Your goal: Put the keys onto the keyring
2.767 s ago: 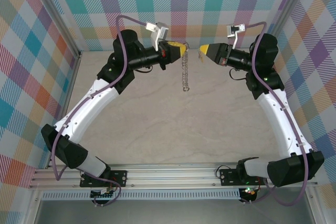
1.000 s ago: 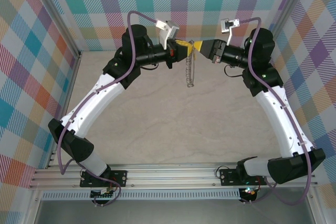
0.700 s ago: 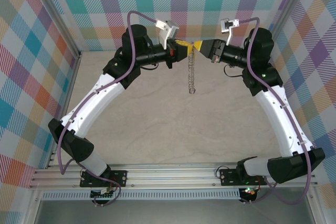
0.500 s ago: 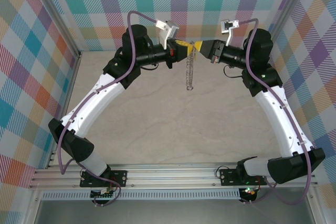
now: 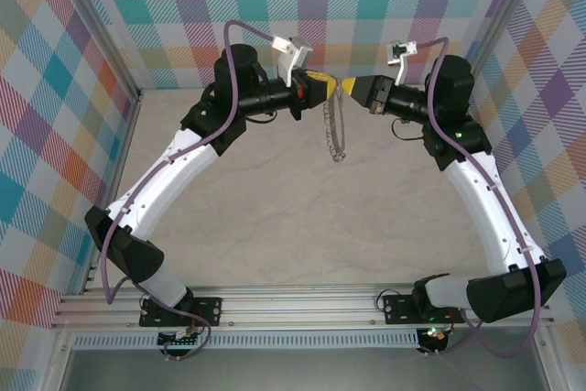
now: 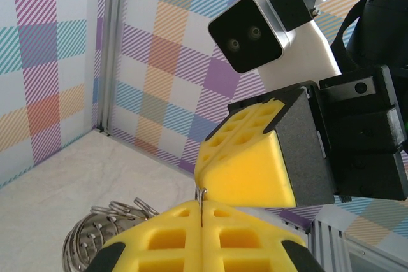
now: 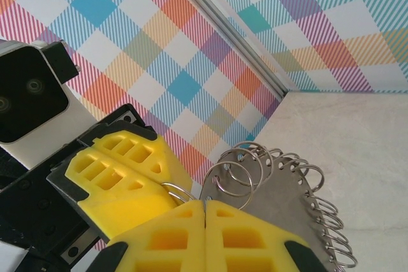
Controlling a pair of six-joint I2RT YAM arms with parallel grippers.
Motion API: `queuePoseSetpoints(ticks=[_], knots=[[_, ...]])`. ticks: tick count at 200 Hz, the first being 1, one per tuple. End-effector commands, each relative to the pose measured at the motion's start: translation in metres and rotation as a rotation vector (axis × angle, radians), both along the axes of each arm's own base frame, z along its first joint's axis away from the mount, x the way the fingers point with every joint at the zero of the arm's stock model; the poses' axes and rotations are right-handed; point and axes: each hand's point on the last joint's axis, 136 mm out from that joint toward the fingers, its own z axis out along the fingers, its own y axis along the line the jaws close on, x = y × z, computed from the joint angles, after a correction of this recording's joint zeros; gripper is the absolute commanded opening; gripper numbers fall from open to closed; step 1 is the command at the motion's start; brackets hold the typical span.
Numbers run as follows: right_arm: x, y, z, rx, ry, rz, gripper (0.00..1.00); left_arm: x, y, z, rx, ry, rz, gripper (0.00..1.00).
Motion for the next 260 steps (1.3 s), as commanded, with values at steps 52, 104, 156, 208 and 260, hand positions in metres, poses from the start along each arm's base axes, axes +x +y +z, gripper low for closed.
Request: queuePoseSetpoints(ticks=[52,104,156,208,260], knots=[[-0.016,0.006,0.008,0.094,0.027,0.167,0.00,-0.018,0.006,0.055,-0.140,-0.143,-0.001,0.00],[-0.029,0.015,0.020,0.142,0.026,0.302,0.00,-0.007,0.007,0.064,-0.220,-0.137,0.049,0.00],[-0.033,0.015,0.022,0.152,0.030,0.315,0.00,0.001,0.004,0.063,-0.264,-0.100,0.058,0.00],[-0.031,-0.010,0.033,0.137,-0.009,0.192,0.44,0.002,0.002,0.063,-0.273,-0.088,0.050,0.00],[-0.018,-0.032,0.051,0.196,-0.049,0.089,0.50,-0.001,0.000,0.064,-0.270,-0.088,0.028,0.00]])
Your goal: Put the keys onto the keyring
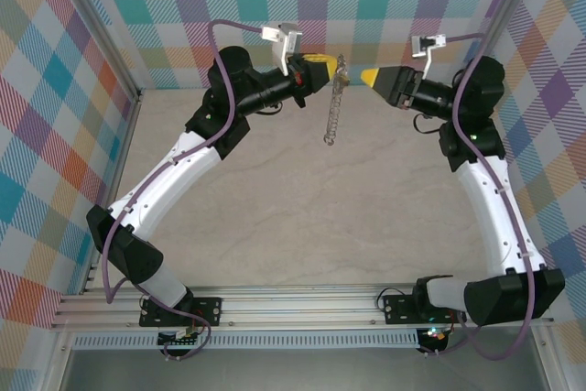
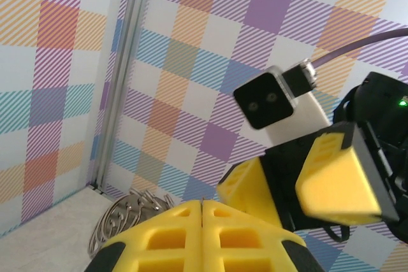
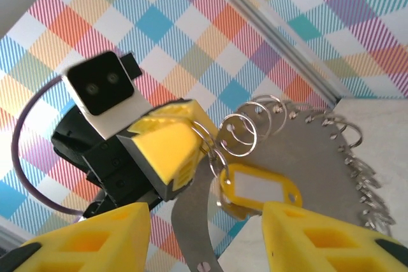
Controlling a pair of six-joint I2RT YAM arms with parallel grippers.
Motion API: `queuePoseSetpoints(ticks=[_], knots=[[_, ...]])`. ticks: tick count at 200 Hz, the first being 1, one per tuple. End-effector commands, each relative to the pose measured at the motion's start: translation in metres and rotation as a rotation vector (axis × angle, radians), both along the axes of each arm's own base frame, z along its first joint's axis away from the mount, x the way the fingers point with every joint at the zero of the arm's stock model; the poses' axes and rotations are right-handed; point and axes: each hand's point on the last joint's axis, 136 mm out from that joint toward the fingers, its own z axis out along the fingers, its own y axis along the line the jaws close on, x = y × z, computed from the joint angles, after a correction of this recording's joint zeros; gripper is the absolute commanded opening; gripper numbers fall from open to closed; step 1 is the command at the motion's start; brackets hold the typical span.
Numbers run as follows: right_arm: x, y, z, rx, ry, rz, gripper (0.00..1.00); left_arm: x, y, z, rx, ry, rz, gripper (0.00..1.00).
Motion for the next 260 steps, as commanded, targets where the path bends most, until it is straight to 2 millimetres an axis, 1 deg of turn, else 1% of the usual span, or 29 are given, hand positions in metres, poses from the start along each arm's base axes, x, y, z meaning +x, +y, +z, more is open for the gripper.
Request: queuePoseSetpoints(ticks=[1,26,51,72,120,162,235,252,260], knots=[[0.001,-0.003,0.012,0.040,-0.036,-0.021,0.50,-0.011,-0.001,0.023,-0.057,-0.057,-0.027,0.00],[0.005,-0.001,0.021,0.083,-0.050,-0.012,0.51,-0.009,-0.002,0.024,-0.063,-0.043,-0.031,0.00],[0.007,0.008,0.023,0.092,-0.060,0.007,0.52,-0.006,-0.005,0.023,-0.077,-0.013,-0.040,0.00],[0.012,0.016,0.016,0.090,-0.051,0.004,0.52,-0.003,-0.005,0.026,-0.105,0.001,-0.034,0.00],[0.021,0.016,-0.002,0.087,-0.026,-0.038,0.51,0.002,-0.005,0.030,-0.160,0.032,-0.033,0.00],[0.025,0.018,-0.013,0.084,-0.003,-0.044,0.44,0.006,-0.004,0.030,-0.199,0.054,-0.039,0.00],[0.024,0.035,-0.010,0.073,-0.011,0.000,0.43,0.009,-0.004,0.026,-0.207,0.083,-0.043,0.00],[0.023,0.037,-0.011,0.069,-0.011,0.008,0.38,0.010,-0.004,0.024,-0.214,0.095,-0.038,0.00],[0.023,0.038,-0.011,0.067,-0.007,0.009,0.34,0.011,-0.003,0.024,-0.218,0.103,-0.034,0.00]])
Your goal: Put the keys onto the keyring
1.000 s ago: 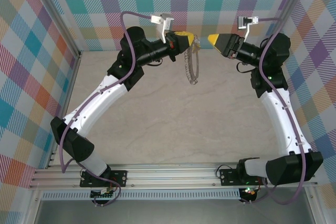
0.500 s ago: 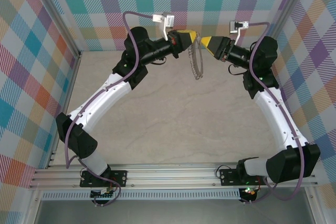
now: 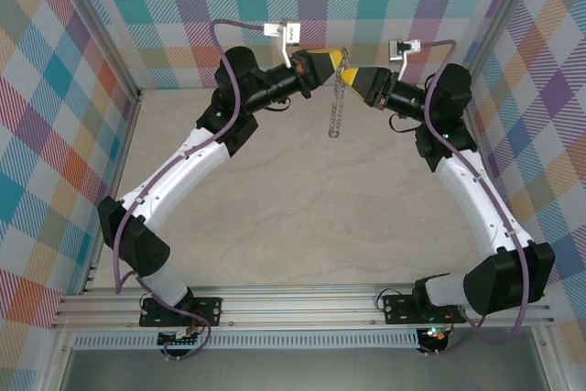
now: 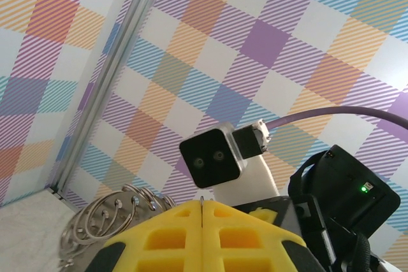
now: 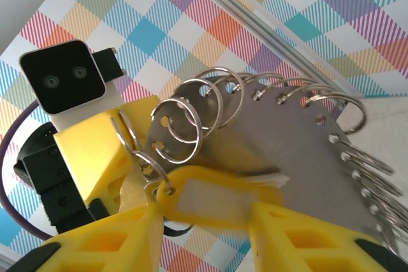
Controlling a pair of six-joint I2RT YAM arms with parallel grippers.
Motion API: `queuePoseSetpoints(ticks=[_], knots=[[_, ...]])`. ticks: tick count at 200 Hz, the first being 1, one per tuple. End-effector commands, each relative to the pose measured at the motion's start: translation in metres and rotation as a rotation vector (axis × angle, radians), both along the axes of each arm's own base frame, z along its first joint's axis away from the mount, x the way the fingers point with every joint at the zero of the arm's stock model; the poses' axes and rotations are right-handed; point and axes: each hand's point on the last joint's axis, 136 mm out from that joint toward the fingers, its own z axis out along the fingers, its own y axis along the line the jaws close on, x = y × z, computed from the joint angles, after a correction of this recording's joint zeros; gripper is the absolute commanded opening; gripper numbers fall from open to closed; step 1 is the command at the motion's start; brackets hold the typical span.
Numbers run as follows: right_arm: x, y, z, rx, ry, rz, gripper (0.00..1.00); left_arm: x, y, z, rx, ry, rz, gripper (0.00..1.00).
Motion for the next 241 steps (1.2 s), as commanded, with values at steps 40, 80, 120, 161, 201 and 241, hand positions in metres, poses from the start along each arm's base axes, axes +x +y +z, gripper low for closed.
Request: queuePoseSetpoints(ticks=[40,80,120,161,201,241], knots=[[-0.011,0.006,0.013,-0.011,-0.061,0.021,0.20,-0.001,0.008,0.015,-0.089,0.007,0.016,0.00],[-0.018,0.020,0.007,-0.018,-0.039,0.054,0.16,0.001,0.012,0.008,-0.117,0.049,0.029,0.00],[-0.028,0.023,-0.002,-0.043,-0.005,0.061,0.33,0.002,0.020,0.004,-0.124,0.071,0.055,0.00],[-0.043,-0.008,0.010,-0.068,-0.018,-0.036,0.47,0.006,0.029,0.002,-0.130,0.086,0.068,0.00],[-0.027,-0.030,0.032,-0.021,-0.031,-0.129,0.48,0.010,0.032,0.002,-0.145,0.111,0.054,0.00],[-0.002,-0.022,0.058,0.050,-0.054,-0.096,0.48,0.011,0.034,0.003,-0.152,0.121,0.039,0.00]])
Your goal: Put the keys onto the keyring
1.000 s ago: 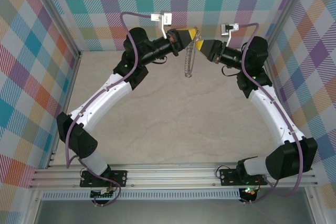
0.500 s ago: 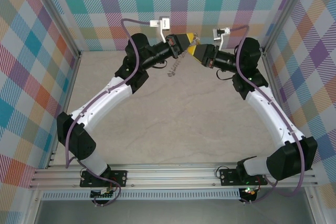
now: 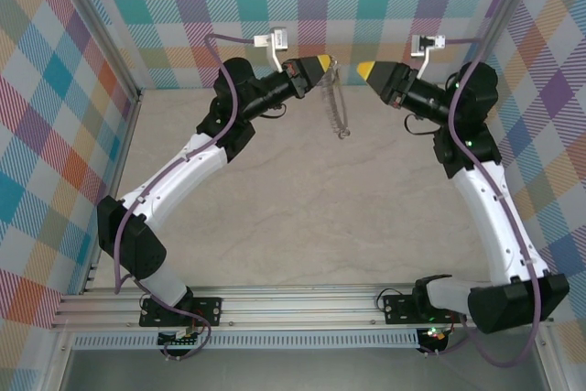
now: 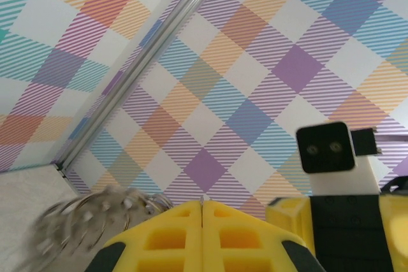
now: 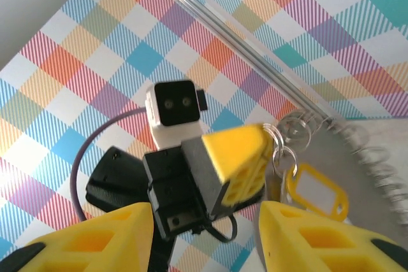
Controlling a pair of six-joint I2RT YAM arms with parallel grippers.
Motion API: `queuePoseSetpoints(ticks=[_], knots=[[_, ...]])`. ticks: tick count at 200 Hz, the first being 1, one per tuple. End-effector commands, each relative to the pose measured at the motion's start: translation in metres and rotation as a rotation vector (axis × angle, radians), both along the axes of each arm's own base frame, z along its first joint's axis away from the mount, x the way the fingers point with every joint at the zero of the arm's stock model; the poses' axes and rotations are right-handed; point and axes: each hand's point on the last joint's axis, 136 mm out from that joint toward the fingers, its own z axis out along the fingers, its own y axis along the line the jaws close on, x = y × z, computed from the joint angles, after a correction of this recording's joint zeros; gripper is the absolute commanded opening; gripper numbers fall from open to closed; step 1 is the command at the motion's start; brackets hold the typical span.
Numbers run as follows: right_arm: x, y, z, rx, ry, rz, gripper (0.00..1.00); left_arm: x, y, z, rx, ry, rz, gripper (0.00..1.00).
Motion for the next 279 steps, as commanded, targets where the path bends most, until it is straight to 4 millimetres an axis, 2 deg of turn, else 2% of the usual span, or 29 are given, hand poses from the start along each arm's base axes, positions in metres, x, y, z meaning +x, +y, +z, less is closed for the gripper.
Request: queuePoseSetpoints(ticks=[1,46,107,154,194,258,279], knots=[[0.013,0.003,0.022,0.058,-0.034,0.017,0.48,-0.016,0.011,0.032,-0.067,-0.068,-0.025,0.00],[0.034,0.018,0.023,0.093,-0.011,0.065,0.47,-0.013,0.011,0.032,-0.078,-0.050,-0.025,0.00],[0.028,0.041,0.005,0.092,0.019,0.115,0.36,-0.010,0.013,0.028,-0.075,-0.032,-0.011,0.00],[0.020,0.040,-0.010,0.097,0.047,0.104,0.30,-0.009,0.014,0.025,-0.073,-0.023,-0.007,0.00],[0.017,0.045,-0.011,0.102,0.045,0.114,0.31,-0.010,0.014,0.023,-0.079,-0.011,-0.013,0.00],[0.029,0.046,-0.009,0.114,0.040,0.077,0.31,-0.012,0.015,0.021,-0.085,-0.007,-0.017,0.00],[0.032,0.046,-0.007,0.116,0.041,0.077,0.28,-0.012,0.016,0.022,-0.087,-0.007,-0.015,0.00]])
